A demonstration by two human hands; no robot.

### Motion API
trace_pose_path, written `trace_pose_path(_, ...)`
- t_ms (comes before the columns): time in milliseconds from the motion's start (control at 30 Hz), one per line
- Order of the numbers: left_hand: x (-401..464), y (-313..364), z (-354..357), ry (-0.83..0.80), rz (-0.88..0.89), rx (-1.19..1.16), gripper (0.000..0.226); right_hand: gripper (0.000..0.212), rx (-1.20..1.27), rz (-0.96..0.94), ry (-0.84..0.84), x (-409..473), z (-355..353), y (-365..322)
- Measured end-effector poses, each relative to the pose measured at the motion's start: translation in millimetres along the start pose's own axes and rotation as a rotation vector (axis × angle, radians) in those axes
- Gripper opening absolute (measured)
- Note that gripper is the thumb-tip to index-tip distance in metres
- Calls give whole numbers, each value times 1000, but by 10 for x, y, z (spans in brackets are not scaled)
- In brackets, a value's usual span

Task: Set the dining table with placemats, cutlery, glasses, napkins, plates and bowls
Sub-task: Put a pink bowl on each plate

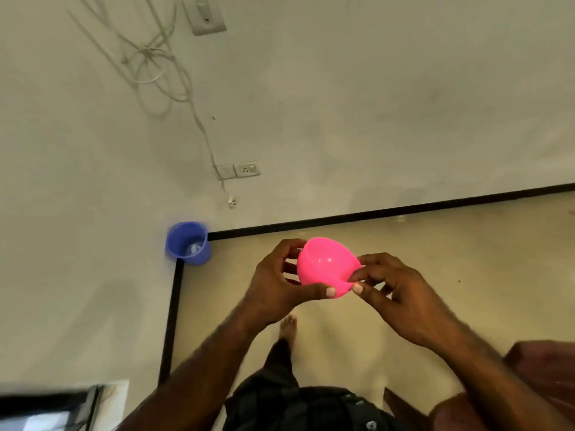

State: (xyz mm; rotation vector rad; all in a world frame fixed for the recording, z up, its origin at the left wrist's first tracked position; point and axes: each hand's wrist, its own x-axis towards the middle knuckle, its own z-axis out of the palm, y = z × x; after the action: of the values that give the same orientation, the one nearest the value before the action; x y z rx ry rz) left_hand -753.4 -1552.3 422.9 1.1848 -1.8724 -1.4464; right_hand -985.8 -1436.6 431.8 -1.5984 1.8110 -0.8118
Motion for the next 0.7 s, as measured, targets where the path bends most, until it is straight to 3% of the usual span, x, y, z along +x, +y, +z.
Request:
trace_pose_path(100,904,90,95,-105,36,-11,89,27,-8,56,76,546,-284,248)
trace_pose_path(233,2051,364,403,-277,28,-14,86,17,50,204,209,1071,-748,534)
trace_pose_path(367,2955,738,962,-535,41,40,87,20,140,377,394,1138,-1219,837)
trace_pose_path(533,3747,1161,2049,-815,102,134,89,30,197,530,569,976,-1817,1415)
trace_pose_path(700,4344,1508,3303,-947,159,178,89,19,306,646,810,927,-2468,2348)
